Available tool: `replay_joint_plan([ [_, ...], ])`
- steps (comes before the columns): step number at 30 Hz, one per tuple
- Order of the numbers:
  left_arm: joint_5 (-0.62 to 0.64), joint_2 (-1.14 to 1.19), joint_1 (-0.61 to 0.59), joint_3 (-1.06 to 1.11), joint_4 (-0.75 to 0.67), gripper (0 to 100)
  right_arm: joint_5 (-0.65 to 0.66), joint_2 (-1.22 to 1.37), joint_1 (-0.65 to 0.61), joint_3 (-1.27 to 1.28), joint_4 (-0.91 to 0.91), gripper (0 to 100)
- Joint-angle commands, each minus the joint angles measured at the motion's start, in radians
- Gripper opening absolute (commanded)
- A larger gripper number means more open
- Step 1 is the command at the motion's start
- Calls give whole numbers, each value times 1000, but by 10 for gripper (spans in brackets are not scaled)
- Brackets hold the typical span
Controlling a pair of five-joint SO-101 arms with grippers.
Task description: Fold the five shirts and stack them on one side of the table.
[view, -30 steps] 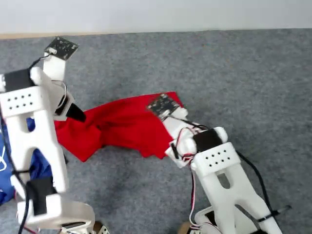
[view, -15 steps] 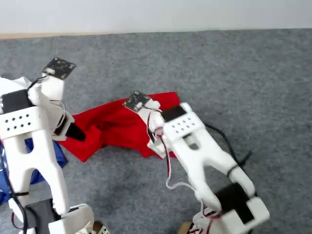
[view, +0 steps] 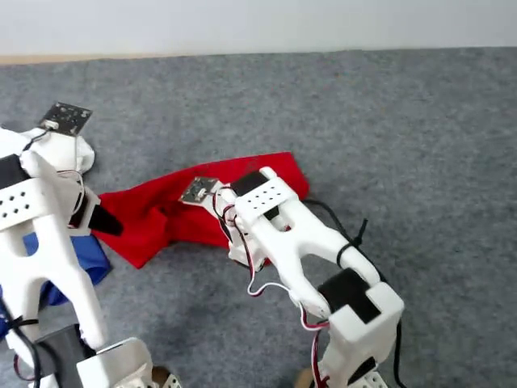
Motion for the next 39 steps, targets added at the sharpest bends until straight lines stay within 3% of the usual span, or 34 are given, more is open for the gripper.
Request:
replay_joint_plan([
  [1,18,-9,-5,-4,11,317,9,24,-1,-44,-44,249],
  [11,48,-9,-5,-4,12,317,9,93,28,-46,-110,246],
  [19,49,-6,0,-2,12,317,11,82,73,-66,-114,125],
  [35,68,-2,2,-2,5,317,46,74,105,-132,-70,119],
  [39,68,-2,2,-2,5,317,64,76,113,-201,-50,29],
])
